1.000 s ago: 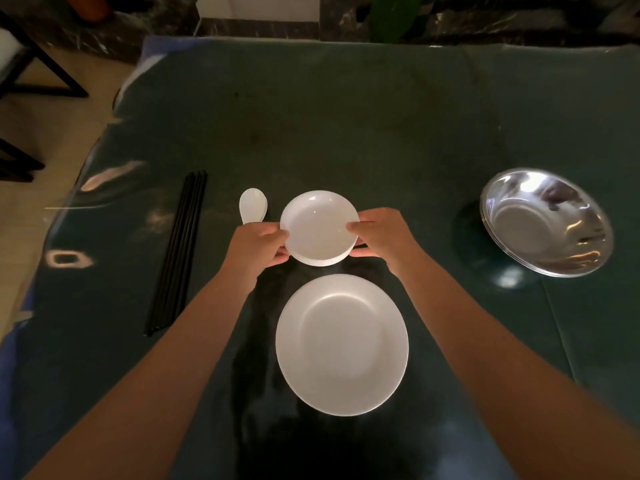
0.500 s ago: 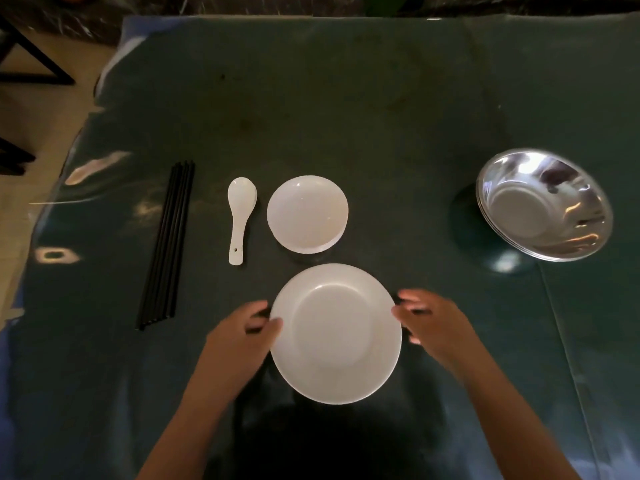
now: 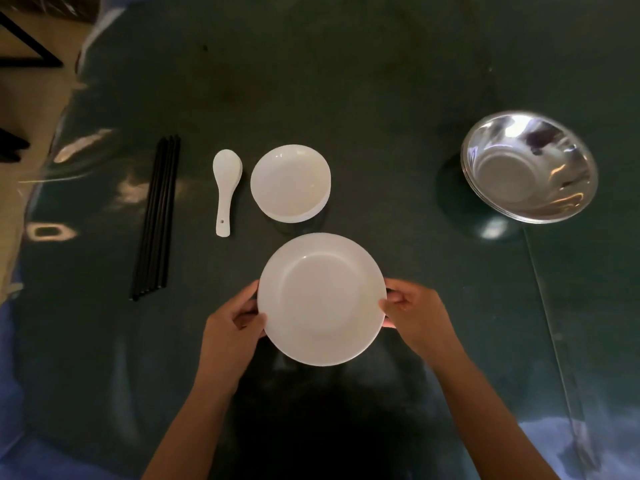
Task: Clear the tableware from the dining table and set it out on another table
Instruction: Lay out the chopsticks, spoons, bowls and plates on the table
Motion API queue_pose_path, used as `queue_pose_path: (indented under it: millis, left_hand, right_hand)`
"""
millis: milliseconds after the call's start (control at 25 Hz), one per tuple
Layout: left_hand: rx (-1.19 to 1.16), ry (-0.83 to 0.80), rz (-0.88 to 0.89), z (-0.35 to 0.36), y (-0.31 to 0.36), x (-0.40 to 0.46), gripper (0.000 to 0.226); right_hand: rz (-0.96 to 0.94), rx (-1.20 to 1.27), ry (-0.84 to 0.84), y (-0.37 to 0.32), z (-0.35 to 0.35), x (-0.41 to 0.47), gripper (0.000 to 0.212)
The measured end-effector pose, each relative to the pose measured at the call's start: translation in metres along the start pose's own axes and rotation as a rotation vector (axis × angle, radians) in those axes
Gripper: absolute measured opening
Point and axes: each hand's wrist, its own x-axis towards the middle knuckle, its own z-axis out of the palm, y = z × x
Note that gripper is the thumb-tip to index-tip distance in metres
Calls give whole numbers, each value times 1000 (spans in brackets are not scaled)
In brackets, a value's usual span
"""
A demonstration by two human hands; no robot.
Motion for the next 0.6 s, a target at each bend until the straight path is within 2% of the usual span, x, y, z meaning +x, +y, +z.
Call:
queue_pose_path:
  millis: [160,400,480,600]
  left_hand:
    - [-57,-7,1,22,2,-1,66]
    - [-131,-133,22,79,44,28,48]
    - [-189,-106,31,89,57,46,42]
    - [-215,-52,28,103,70,70,33]
  right_hand:
    - [2,110,39,10,-24,-3,53]
    - [62,280,102,3,-81,22,41]
    - [73,333,106,-8,-91,41,32]
    - [69,372,116,-22,-99,67,30]
